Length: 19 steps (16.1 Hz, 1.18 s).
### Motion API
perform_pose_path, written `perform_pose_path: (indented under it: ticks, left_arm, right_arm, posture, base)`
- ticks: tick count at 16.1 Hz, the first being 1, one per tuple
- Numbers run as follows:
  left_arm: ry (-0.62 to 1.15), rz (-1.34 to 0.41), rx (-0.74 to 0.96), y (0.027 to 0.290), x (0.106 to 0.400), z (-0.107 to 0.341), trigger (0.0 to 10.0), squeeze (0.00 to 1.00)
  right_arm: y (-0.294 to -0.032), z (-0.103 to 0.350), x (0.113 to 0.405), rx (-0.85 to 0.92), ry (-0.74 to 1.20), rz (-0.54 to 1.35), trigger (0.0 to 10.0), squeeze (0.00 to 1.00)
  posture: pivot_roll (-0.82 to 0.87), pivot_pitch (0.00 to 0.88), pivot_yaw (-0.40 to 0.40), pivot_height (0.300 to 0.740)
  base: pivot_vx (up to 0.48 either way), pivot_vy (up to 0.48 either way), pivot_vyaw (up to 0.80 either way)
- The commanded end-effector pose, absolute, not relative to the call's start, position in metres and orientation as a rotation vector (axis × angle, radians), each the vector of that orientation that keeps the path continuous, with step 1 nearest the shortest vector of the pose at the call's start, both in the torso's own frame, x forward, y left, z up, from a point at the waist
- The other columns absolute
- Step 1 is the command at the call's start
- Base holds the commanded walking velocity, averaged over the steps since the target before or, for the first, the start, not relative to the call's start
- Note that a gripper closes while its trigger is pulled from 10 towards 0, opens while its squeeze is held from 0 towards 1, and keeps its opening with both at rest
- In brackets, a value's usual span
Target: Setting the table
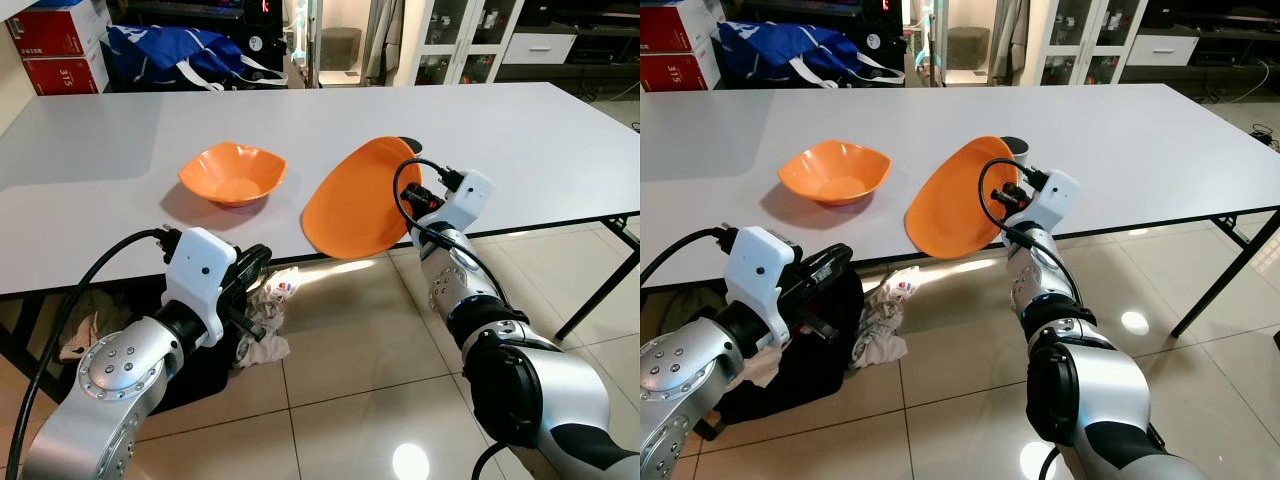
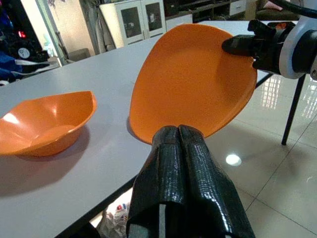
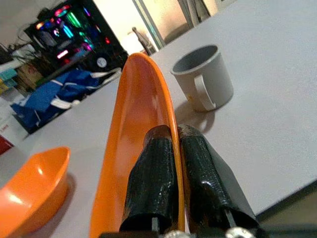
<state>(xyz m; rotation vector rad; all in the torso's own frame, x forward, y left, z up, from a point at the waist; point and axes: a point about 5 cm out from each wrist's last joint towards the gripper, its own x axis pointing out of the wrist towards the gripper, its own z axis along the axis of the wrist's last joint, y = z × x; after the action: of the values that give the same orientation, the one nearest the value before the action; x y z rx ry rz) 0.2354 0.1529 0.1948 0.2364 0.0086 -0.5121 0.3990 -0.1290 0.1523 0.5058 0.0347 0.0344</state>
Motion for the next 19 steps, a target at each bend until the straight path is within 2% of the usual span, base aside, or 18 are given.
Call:
perform_pose_path:
  ticks: [1,4,11,14,16,19]
  left_arm:
    - [-0.001,-0.529,0.274,0.152,0.234,0.201,10.0,0.00]
    - [-0.010,-0.524,0.277,0.152,0.236,0.205,10.0,0.00]
    - [-0.016,-0.526,0.271,0.149,0.237,0.206,10.0,0.02]
    - [-0.026,-0.551,0.308,0.146,0.237,0.207,10.0,0.11]
    - [-0.027,-0.562,0.352,0.146,0.238,0.208,10.0,0.26]
    - [-0.015,-0.564,0.350,0.146,0.238,0.207,10.0,0.27]
  right_arm:
    - [-0.125,0.143,0.396,0.494,0.077,0.038,0.0,0.00]
    - [-0.125,0.143,0.396,0.487,0.075,0.035,0.0,0.00]
    - [-0.122,0.138,0.394,0.459,0.095,0.041,0.0,0.00]
    - [-0.126,0.134,0.393,0.434,0.103,0.021,0.0,0.00]
    - [-0.131,0.130,0.391,0.385,0.106,-0.013,0.0,0.00]
    - [-0.135,0.125,0.388,0.369,0.119,-0.032,0.0,0.00]
  posture:
    - [0.16,0.000,-0.035,0.736]
    - [0.17,0.000,-0.034,0.736]
    - [0.16,0.000,-0.032,0.736]
    - [0.16,0.000,-0.029,0.736]
    - [0.16,0.000,-0.025,0.736]
    - [0.16,0.000,-0.019,0.736]
  base:
    - [0.000,0.000,0.00]
    - [0.000,0.000,0.00]
    - [0.324,0.342,0.00]
    - [0.419,0.110,0.00]
    - [0.463,0.000,0.00]
    - [0.459,0.000,0.00]
